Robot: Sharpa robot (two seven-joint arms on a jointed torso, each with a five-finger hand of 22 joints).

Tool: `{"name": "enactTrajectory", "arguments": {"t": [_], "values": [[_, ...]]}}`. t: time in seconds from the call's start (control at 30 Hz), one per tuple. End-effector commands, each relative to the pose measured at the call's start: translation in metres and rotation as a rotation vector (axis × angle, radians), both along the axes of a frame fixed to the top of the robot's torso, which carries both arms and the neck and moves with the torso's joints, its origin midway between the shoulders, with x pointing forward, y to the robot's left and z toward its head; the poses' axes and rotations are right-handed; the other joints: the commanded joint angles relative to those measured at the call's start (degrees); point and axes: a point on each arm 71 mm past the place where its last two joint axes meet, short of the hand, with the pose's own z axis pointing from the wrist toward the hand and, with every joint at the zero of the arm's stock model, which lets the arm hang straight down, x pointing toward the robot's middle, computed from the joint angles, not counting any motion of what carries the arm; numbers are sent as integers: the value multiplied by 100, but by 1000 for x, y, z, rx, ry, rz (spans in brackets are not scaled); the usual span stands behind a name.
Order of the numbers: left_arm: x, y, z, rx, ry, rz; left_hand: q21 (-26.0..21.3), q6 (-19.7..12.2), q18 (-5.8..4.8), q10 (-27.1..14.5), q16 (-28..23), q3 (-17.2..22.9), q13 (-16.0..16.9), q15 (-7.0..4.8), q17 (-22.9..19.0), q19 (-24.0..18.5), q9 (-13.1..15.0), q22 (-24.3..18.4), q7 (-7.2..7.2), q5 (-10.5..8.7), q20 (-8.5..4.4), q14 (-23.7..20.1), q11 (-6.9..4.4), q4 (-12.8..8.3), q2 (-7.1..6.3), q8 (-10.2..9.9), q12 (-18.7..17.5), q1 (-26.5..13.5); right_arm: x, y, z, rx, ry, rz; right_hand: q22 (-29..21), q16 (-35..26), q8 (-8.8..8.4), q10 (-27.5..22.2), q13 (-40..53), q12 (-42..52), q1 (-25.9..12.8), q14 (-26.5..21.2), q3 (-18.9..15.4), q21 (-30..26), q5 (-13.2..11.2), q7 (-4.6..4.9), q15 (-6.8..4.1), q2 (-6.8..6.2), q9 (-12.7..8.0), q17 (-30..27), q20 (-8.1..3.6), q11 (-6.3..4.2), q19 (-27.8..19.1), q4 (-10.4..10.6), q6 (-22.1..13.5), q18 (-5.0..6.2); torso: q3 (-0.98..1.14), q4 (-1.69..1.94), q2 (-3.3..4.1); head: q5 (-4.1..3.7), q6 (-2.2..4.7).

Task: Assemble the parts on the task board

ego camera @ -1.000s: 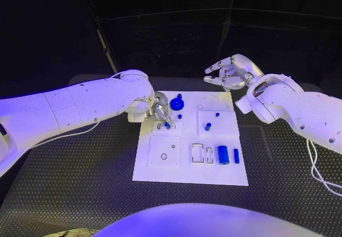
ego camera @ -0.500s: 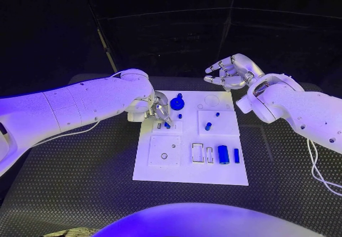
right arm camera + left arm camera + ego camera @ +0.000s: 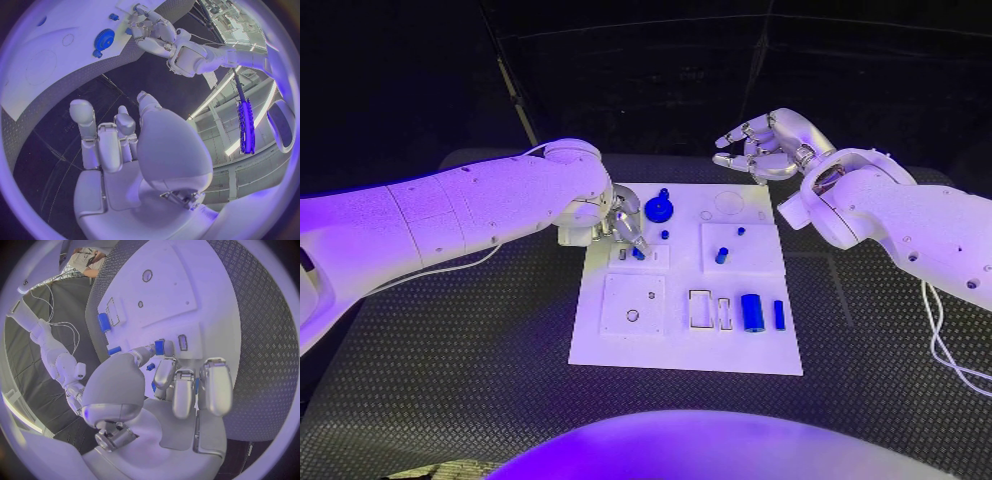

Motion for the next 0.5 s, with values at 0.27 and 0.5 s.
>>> {"name": "enactTrajectory", "arguments": {"t": [0.27,0.5], "values": [[0,3,-4,32,12,-5,24,-3,-30,23,17,598,-7,14,1509,8,6,583,-32,21,6,615,-6,-647,89,23,24,62,0,2,1,1,-4,11,-11,-21,20,-42,6,18,-50,259,-24,-27,36,15,-17,7,-7,44,1,3,-33,-2,-39,56,1,0,2,3,-10],[0,2,-6,39,13,-5,25,-3,-31,20,17,564,-13,13,1509,10,15,586,-27,12,3,615,-2,-627,107,29,20,22,0,2,1,1,-4,12,-10,-27,24,-46,2,16,-48,258,-29,-29,40,14,-17,9,-6,37,0,2,-31,-6,-37,56,0,-2,2,-1,-23]]}}
